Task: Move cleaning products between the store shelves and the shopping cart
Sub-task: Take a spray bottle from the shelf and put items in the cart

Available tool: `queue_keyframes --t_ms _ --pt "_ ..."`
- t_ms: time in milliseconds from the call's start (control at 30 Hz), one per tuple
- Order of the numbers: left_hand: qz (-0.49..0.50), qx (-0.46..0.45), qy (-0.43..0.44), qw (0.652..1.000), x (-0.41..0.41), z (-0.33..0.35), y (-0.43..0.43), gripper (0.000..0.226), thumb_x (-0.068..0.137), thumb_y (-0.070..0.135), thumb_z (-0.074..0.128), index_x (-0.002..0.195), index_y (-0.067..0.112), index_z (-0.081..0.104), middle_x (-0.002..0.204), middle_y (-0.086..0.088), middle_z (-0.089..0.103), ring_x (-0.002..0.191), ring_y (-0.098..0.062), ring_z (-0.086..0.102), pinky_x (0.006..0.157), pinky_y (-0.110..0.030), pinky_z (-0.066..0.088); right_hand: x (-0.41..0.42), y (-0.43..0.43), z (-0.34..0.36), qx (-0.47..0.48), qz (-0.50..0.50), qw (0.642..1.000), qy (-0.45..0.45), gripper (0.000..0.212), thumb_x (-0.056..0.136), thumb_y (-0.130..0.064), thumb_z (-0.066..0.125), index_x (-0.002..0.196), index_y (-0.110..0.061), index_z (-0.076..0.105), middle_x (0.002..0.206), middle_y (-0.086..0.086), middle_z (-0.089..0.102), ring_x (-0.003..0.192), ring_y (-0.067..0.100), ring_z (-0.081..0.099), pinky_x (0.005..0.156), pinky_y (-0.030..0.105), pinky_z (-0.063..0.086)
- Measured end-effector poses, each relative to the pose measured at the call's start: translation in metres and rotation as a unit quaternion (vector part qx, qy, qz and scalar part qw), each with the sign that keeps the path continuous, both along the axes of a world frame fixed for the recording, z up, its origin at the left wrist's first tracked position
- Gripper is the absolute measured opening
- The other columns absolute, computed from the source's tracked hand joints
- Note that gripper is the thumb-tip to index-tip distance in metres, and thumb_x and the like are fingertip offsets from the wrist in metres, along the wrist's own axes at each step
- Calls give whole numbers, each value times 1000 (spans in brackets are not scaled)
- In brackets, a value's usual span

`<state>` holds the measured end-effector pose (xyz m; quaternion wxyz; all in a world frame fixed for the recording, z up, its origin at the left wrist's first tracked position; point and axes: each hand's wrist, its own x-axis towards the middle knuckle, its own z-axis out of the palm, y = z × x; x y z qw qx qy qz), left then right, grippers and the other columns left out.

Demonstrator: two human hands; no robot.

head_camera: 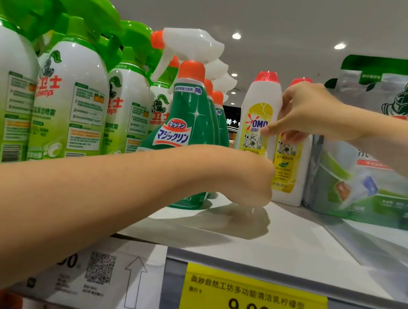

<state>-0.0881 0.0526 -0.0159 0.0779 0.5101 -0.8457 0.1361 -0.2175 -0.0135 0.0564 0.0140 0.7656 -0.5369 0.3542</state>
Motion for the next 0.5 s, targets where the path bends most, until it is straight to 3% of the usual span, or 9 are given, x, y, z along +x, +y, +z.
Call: queue_keyframes --t_ms 67,167,233,367,500 --pt "-4 3 -3 1000 1 1 1 31 101 19 40 125 8 56 74 6 39 61 -7 35 52 -13 27 0 3 0 -38 -21 998 50 48 70 -25 84 103 -9 53 80 0 60 62 13 64 41 21 51" --pt "0 17 -30 999 1 2 0 34 102 15 35 132 6 50 98 -2 46 86 -15 42 55 -15 25 -1 1 2 -80 -51 989 111 74 65 -32 86 119 -9 41 100 8 58 72 23 66 54 35 58" --pt "0 21 -20 1000 1 3 1 29 102 15 36 122 6 54 87 0 45 84 -15 42 54 -16 27 -1 -1 3 -96 -71 983 136 82 64 -36 87 125 -8 40 105 11 59 75 27 68 60 42 60" --pt "3 57 -11 998 1 1 2 11 101 15 37 101 10 47 89 -5 48 85 -21 46 57 -21 33 2 -8 4 -62 -73 985 145 78 60 -41 89 116 -7 47 93 10 67 63 24 70 52 36 59" --pt "-6 59 5 998 2 2 1 21 100 14 38 112 7 54 93 -6 49 86 -21 45 57 -21 33 3 -19 4 -46 -64 987 141 76 57 -44 89 111 -6 50 87 10 71 60 22 71 50 34 59"
